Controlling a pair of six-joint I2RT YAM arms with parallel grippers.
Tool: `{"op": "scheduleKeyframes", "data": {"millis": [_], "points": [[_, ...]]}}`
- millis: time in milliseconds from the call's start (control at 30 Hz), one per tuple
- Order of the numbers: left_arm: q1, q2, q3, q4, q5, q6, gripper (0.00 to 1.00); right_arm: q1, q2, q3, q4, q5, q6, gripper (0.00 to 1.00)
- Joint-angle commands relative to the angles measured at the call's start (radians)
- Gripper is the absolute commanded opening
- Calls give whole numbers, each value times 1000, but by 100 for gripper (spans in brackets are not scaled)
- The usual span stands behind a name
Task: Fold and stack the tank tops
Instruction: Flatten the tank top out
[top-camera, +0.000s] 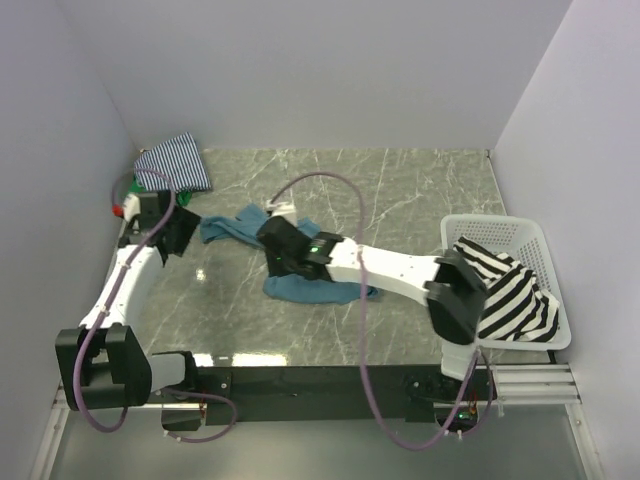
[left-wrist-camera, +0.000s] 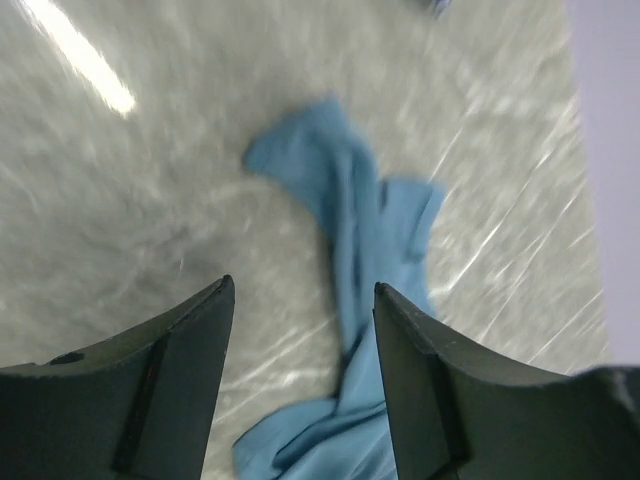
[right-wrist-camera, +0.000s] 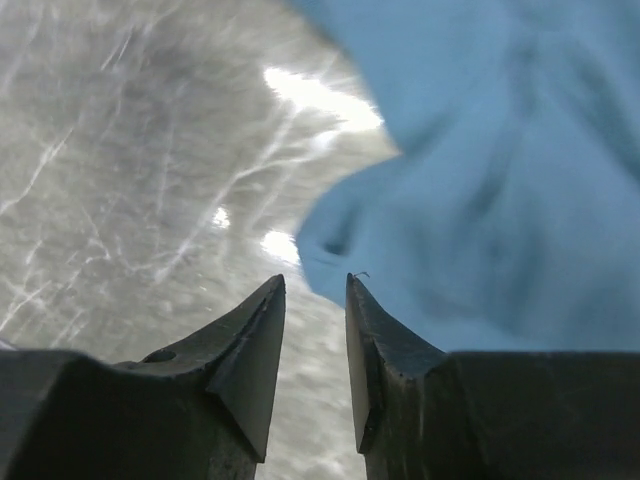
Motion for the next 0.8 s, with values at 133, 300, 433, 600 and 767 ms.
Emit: {"op": "scheduleKeyframes", "data": {"millis": [133, 300, 433, 600, 767], "points": [[193, -56, 126, -70, 70, 57, 63, 71, 260, 263, -121, 70, -30, 36], [249, -44, 120, -42, 128, 77, 62, 74, 332, 264, -95, 44, -49, 39], [258, -52, 89, -10, 188, 77, 61, 75, 392, 307, -138, 45, -41, 40], [260, -58, 62, 17, 234, 76, 60, 77, 410, 298, -138, 47, -35, 45], [258, -58, 45, 39, 265, 80, 59, 79, 427, 301, -161, 50, -32, 46]]}}
